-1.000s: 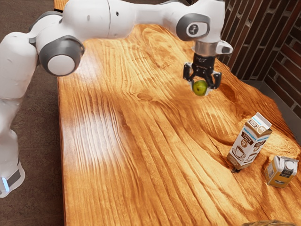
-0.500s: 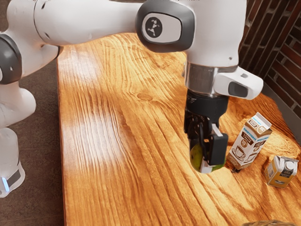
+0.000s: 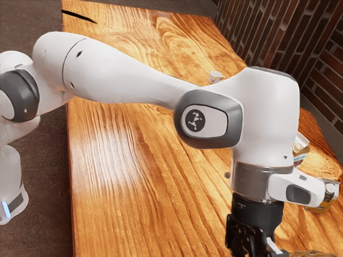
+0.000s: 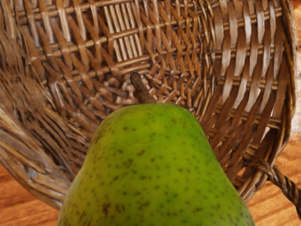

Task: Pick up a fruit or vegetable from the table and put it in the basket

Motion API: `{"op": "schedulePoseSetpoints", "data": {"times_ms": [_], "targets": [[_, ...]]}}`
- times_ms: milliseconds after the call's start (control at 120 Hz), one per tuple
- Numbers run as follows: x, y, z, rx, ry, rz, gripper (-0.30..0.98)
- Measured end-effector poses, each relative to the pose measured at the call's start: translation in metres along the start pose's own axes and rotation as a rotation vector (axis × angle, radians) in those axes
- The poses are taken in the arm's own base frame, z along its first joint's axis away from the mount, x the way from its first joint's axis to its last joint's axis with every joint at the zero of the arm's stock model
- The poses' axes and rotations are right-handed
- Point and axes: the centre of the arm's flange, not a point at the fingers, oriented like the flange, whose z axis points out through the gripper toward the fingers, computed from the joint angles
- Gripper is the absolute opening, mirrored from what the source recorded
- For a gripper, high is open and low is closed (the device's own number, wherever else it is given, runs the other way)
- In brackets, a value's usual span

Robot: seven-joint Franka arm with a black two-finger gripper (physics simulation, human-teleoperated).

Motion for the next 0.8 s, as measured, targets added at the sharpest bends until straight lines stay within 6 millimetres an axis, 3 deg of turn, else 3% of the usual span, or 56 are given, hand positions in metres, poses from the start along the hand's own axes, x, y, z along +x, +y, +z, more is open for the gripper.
{"op": "schedulePoseSetpoints", "data": {"times_ms": [67, 108, 233, 325, 400, 542, 717, 800], "targets": [[-0.002, 0.007, 0.002, -0.047, 0.000, 0.000, 0.34], [0.008, 0.003, 0.004, -0.079, 0.005, -0.018, 0.34], [0.084, -0.055, -0.005, -0.144, 0.072, -0.141, 0.30], [0.109, -0.076, -0.008, -0.177, 0.104, -0.179, 0.27], [0.111, -0.075, -0.007, -0.196, 0.114, -0.178, 0.27], [0.106, -0.064, -0.003, -0.245, 0.122, -0.155, 0.52], [0.102, -0.056, -0.005, -0.267, 0.142, -0.127, 0.64], [0.074, -0.028, -0.033, -0.302, 0.155, -0.066, 0.66]]}}
